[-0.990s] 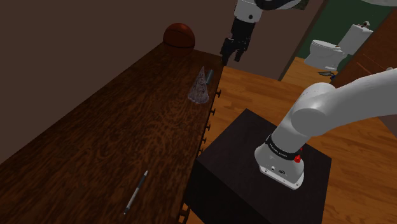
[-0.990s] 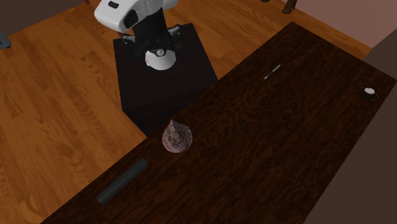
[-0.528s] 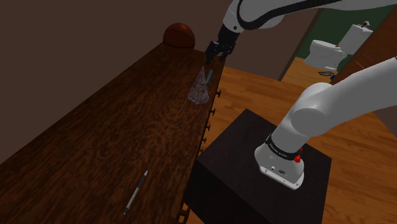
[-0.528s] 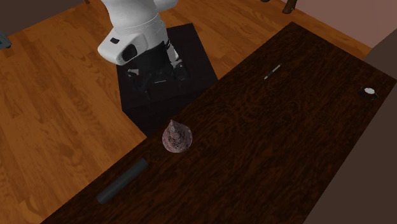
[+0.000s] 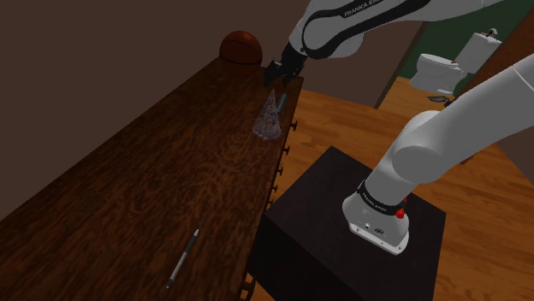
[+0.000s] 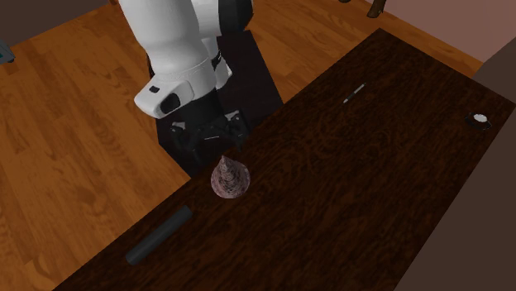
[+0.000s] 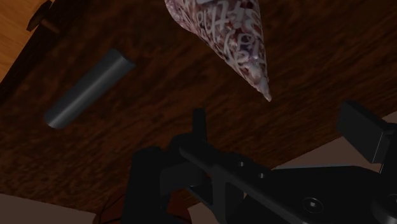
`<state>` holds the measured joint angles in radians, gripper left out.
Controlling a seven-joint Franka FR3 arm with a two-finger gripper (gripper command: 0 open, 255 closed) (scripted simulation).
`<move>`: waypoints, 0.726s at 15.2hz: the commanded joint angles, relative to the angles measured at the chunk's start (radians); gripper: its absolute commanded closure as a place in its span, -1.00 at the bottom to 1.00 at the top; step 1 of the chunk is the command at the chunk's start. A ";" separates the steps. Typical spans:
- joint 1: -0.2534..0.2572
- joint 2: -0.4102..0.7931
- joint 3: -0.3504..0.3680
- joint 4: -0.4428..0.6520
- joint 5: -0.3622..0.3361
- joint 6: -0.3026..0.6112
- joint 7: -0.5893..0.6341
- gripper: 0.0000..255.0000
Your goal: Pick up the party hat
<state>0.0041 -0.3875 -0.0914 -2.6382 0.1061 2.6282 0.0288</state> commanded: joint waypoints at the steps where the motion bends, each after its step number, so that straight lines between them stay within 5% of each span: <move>1: 0.005 0.020 -0.004 -0.013 0.008 0.036 -0.007 -1.00; 5: 0.012 0.045 -0.009 -0.030 0.018 0.078 -0.017 -1.00; 6: 0.012 0.048 -0.011 -0.030 0.019 0.081 -0.020 1.00; 11: 0.012 0.046 -0.011 -0.031 0.018 0.080 -0.019 1.00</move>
<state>0.0160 -0.3415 -0.1019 -2.6683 0.1244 2.7081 0.0095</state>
